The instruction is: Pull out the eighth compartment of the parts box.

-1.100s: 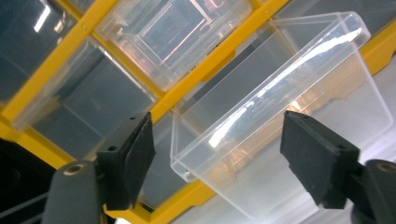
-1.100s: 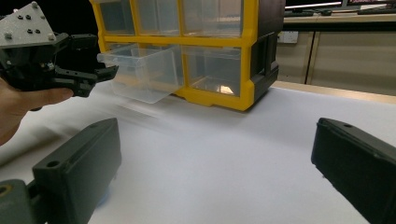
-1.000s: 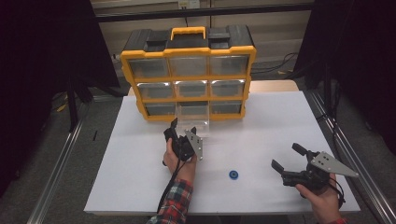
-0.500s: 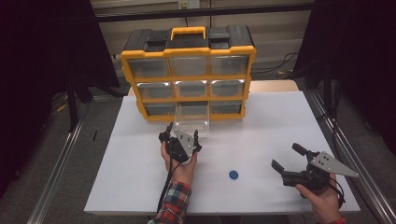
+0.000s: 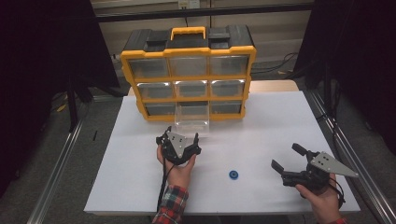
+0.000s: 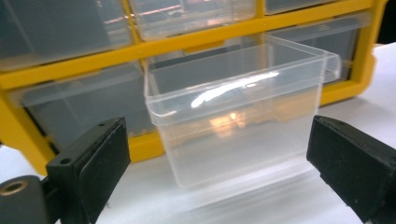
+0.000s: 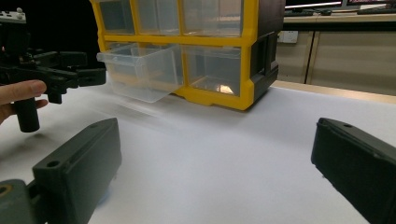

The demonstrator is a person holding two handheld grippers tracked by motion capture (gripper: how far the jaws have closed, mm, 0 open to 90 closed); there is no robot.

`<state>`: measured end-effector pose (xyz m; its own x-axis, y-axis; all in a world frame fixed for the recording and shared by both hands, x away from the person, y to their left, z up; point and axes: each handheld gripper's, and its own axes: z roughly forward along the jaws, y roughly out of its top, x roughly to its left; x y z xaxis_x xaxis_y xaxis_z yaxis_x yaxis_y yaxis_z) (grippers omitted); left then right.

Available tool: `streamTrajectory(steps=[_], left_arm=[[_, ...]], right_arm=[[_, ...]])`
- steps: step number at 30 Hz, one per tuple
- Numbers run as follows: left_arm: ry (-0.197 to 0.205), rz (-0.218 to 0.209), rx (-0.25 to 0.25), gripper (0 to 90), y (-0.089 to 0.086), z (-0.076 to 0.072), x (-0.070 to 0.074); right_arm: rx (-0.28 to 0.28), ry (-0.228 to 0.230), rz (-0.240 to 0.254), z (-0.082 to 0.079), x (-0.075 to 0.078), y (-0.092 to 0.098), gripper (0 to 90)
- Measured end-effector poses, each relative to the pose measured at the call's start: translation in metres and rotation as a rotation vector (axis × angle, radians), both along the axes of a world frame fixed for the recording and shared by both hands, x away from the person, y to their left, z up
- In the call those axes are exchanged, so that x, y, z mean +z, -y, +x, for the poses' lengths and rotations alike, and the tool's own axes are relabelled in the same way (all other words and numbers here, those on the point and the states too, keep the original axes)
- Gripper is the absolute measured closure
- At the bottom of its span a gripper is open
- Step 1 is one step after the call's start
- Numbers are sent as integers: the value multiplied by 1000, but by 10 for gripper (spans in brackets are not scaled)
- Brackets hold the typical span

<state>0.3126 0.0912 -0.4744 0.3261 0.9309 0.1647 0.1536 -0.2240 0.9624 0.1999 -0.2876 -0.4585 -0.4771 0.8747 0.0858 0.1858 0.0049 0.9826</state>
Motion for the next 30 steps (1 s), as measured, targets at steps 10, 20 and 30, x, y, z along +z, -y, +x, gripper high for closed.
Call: streamTrajectory(steps=[10,20,30], left_arm=[[-64,-77,-75,49,-3,-4,0],[-139,-140,-220,48,5,-10,0],[-212,-157,-323,35,17,-14,-1]], right_arm=[[2,-1,-4,0,0,0,10],[1,-3,-3,0,0,0,11],[2,-3,-3,0,0,0,11]])
